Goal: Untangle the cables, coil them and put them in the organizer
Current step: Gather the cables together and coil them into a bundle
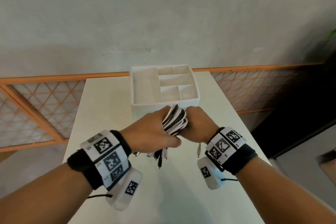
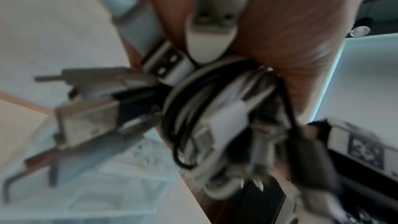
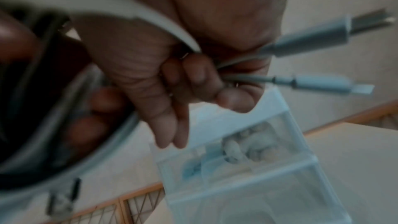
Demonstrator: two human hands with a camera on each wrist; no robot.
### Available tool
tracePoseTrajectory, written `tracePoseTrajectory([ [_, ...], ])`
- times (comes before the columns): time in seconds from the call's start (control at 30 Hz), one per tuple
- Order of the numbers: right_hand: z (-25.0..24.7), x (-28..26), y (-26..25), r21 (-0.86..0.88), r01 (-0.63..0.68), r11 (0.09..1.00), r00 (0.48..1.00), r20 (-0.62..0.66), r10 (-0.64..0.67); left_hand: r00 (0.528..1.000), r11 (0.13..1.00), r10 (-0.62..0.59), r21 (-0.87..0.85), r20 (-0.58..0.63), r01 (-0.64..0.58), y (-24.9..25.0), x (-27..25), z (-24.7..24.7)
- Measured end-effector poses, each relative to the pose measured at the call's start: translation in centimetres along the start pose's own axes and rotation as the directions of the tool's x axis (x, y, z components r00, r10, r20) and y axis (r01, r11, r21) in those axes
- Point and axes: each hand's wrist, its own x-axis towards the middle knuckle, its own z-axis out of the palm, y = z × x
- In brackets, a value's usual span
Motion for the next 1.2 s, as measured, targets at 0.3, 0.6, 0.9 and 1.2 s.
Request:
tracePoseTrajectory([
  [0.3, -2.5, -0.7, -1.7, 0.136, -0.061, 0.989, 0.989, -0.125, 0.079, 0.968, 0.986, -0.074, -0.162, -0.238, 0.035, -0.6, 1.5, 1.2],
  [0.6, -2.0, -1.0, -2.2, 0.384, -0.056, 0.922, 0.965, -0.215, 0.148, 0.990, 0.958, -0.075, -0.285, -0.121, 0.037, -1.0, 1.7, 0.4],
  [0.9, -4.4, -2.1, -1.1, 0.709, 0.045, 0.704, 0.991, -0.121, 0.059, 0.940, 0.786, -0.201, -0.618, -0.276, -0.014, -1.7, 1.1, -0.9],
  [1.2, -4.9, -2.5, -2.1, 0.943, 0.039, 0.331, 0.999, -0.044, 0.009, 0.968, 0.663, -0.167, -0.748, -0.187, -0.030, -1.7, 0.8, -1.1],
])
